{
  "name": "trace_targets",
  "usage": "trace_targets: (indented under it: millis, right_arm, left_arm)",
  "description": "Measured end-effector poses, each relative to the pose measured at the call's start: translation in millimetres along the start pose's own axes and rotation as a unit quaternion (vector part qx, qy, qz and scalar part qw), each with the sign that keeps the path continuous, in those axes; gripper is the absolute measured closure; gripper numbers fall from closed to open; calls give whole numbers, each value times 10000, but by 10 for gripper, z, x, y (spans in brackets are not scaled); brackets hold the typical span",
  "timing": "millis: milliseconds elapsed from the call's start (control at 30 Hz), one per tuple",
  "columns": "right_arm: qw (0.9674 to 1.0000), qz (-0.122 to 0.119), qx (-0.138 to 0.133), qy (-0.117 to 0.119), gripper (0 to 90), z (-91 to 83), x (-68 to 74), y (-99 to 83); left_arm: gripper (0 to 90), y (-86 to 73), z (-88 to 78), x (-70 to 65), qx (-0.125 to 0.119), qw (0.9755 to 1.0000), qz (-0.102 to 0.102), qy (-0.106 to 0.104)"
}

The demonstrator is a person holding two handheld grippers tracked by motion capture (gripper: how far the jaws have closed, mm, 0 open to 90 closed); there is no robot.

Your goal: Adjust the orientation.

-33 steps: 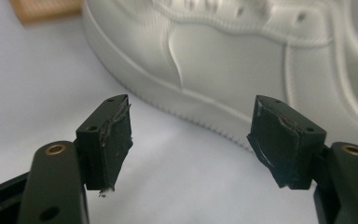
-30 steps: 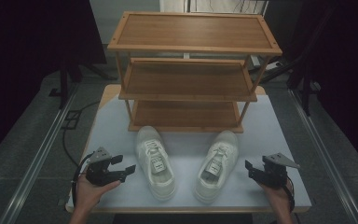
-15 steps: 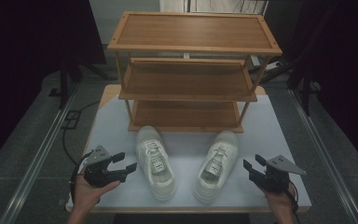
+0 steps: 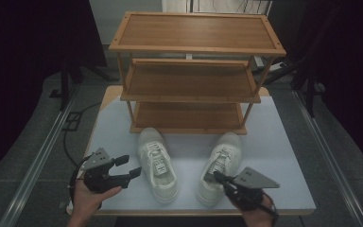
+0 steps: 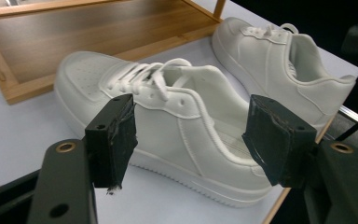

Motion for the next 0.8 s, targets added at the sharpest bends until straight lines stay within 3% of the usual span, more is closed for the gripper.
trace_targets:
  millis: [33, 67, 133, 333, 667, 800]
  right_arm:
    - [10000, 0, 0, 0, 898, 0, 0, 0]
    - [9997, -173, 107, 128, 898, 113, 187, 32]
    - [9992, -294, 239, 158, 899, 237, 324, 46]
    - [9970, -562, 536, 37, 898, 567, 587, 45]
    - [9923, -848, 802, -420, 897, 737, 664, -10]
    - [9908, -940, 869, -430, 896, 788, 714, -24]
  left_arm:
    - [335, 0, 0, 0, 0, 10000, 0, 0]
    - [334, -3, 0, -8, 32, 10000, 11, 15]
    - [334, -4, 2, -8, 34, 10000, 15, 25]
    - [334, -12, 8, -21, 63, 10000, 41, -5]
    - [334, -18, 69, -61, 162, 9998, 104, -33]
    - [334, -13, 76, -83, 182, 9998, 104, -30]
Point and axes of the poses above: each handheld gripper's, and its own axes: z roughly forward along the jaws, y roughly out of its top, x roughly to its left, the point moved 7 cm from there along z, roughly forward along the jaws, and after that the axes turned 15 degrees about x, right-handed, at the moved point
